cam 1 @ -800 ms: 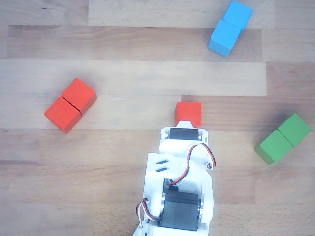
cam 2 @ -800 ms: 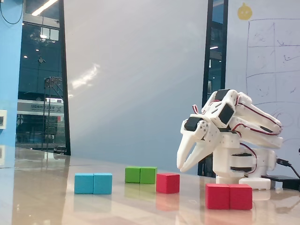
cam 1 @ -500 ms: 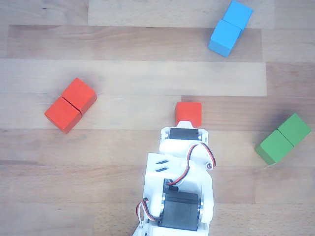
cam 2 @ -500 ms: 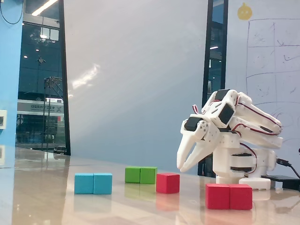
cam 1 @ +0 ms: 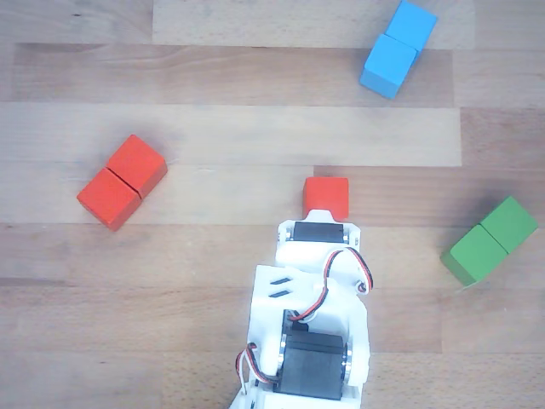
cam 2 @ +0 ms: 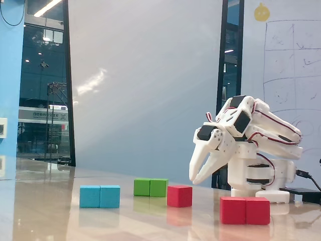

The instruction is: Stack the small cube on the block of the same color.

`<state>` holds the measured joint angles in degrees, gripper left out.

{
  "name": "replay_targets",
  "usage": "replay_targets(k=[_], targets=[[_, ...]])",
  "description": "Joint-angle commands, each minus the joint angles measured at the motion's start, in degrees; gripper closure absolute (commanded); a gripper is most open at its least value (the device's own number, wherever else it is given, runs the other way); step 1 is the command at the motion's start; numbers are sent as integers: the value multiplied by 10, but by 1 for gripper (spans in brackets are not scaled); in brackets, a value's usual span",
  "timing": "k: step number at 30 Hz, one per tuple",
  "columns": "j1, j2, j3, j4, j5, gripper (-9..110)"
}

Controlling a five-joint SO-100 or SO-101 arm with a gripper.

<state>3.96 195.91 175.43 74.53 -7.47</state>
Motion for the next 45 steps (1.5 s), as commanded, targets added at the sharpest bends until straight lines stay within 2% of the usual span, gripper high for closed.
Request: replay_targets(k=[1,40,45], targets=[[0,18,-9,4,3,101],[5,17,-10,4,3,101],[6,-31,-32,-6,3,101]])
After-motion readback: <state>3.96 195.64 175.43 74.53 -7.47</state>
